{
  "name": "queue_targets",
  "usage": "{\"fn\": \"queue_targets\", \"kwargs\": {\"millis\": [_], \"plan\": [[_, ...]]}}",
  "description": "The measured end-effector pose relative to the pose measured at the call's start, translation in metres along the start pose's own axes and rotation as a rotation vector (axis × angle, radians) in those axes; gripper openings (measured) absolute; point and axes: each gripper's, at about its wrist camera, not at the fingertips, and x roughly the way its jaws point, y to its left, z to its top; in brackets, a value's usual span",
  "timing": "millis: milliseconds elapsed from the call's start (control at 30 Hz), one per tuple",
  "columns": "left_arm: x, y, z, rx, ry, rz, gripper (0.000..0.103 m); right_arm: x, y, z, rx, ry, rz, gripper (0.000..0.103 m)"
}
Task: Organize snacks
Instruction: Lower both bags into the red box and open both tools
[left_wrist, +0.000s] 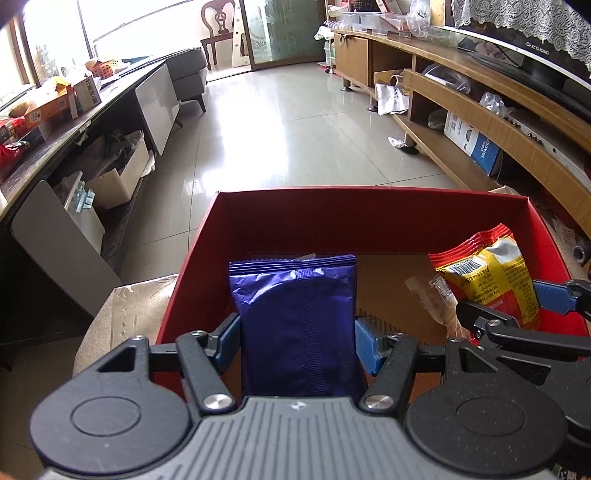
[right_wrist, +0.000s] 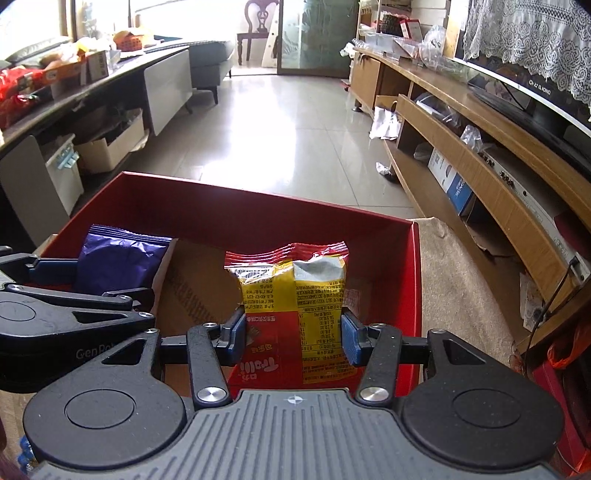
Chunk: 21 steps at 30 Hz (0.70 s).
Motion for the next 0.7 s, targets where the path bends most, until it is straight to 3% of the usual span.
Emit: {"fn": "queue_targets", "kwargs": {"millis": [267,500,700], "plan": [[0.0089,0.0026,-0.0032,-0.007,0.021,0.015,0.059,0.0048,0.0082,-0.0034,-0.051,-0.014,-0.037,0.063],[0.0076,0.0058,-0.0022,-0.010,0.016,0.027,0.061,0.0047,0.0066,-0.0009,-0.045,-0.025,-0.042,0.072],[0.0025,0.0099,0.0009,-0.027,0.000,0.037,0.071,0.0002,0.0025,0.0023,-0.036,-0.052,-0.052,0.079]]}}
